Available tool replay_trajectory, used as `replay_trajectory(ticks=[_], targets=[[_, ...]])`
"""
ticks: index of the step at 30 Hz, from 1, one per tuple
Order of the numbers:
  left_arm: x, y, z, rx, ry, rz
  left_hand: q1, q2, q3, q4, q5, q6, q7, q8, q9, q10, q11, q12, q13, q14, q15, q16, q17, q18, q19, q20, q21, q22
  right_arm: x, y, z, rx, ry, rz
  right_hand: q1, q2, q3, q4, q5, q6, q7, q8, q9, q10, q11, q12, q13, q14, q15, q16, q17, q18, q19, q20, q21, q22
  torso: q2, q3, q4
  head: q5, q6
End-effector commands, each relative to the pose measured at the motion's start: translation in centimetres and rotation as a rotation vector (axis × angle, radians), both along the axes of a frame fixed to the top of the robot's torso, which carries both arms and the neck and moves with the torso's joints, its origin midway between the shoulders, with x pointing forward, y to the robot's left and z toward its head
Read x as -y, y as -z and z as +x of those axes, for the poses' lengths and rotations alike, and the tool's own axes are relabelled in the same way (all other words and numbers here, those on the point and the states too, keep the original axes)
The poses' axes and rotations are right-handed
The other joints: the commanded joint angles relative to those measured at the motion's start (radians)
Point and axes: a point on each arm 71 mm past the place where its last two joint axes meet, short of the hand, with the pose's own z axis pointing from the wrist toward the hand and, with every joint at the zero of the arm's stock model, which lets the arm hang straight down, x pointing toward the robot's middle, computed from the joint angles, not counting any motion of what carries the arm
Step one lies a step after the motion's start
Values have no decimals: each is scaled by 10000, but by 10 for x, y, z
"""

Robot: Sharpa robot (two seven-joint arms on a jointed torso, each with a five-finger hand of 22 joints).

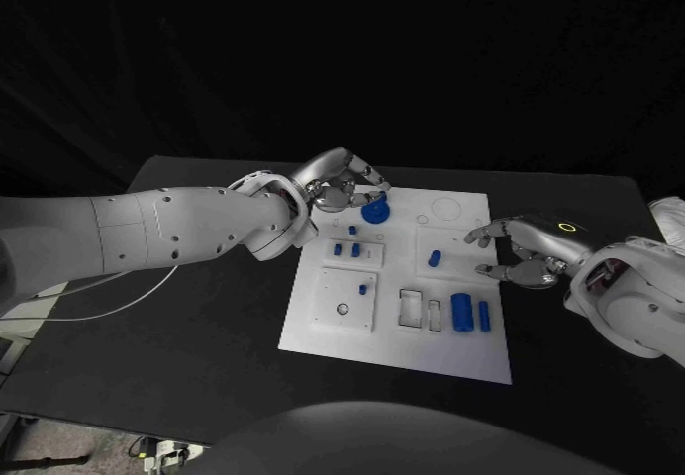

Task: Assemble the parts on the task board

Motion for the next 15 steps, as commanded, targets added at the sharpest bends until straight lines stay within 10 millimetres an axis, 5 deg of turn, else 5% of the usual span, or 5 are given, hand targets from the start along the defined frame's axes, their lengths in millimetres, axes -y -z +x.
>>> replay_trajectory(ticks=[1, 15], targets=[[2, 0, -1, -12, 167, -17, 95, -41, 34, -5, -49, 8, 86, 7, -16, 70, -28, -47, -15, -53, 26, -21, -9, 85, 97, 62, -51, 2001, -4, 7, 1, -443, -24, -184, 115, -25, 23, -74, 64, -12, 98, -57, -22, 242, -16, 63, -40, 76, -39, 54, 471, 38, 70, -19, 78, 1581, -11, -10, 35, -17, 1], [1, 0, -1, -59, 155, -8, 96, -72, 141, -7, -51, 8, 93, 7, -21, 85, -22, -61, -15, -59, 31, -19, -15, 85, 96, 66, -50, 2001, -35, 23, 5, -760, -422, 20, 192, -107, 467, -133, 915, 383, 510, 118, -26, 1135, -100, -8, -428, 193, -52, 126, 570, -6, 237, -42, 295, 1636, -2, -11, 32, -23, 1]])
